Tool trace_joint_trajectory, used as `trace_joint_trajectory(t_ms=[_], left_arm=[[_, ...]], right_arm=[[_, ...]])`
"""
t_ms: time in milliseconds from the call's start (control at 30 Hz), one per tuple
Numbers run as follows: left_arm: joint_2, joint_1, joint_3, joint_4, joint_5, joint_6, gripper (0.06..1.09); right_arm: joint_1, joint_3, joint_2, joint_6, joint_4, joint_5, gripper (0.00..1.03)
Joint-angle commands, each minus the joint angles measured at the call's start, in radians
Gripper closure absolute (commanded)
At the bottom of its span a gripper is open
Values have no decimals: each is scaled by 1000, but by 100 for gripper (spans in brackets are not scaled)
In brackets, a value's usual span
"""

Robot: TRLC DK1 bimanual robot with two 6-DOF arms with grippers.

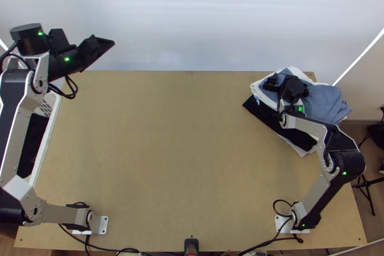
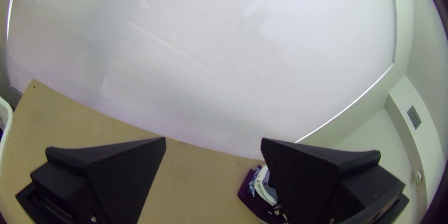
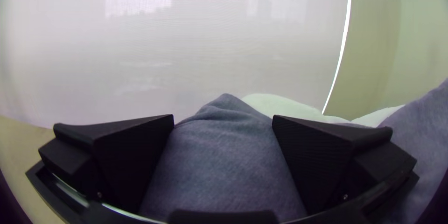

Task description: Fold the t-shirt

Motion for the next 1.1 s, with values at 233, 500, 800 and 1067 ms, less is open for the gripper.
trace_joint_trajectory(t_ms=[233, 500, 800, 1067], left_arm=[[-249, 29, -43, 207, -426, 200, 10], [-591, 181, -308, 397, -614, 327, 10], [-1051, 300, -857, 635, -613, 481, 10], [-1183, 267, -1252, 955, -597, 522, 10]], right_arm=[[-25, 301, -699, -97, -479, 7, 5], [-128, 284, -1129, 30, -515, 7, 5], [-36, -224, -1613, -24, -390, -111, 5], [99, -713, -1886, -155, -231, -126, 5]])
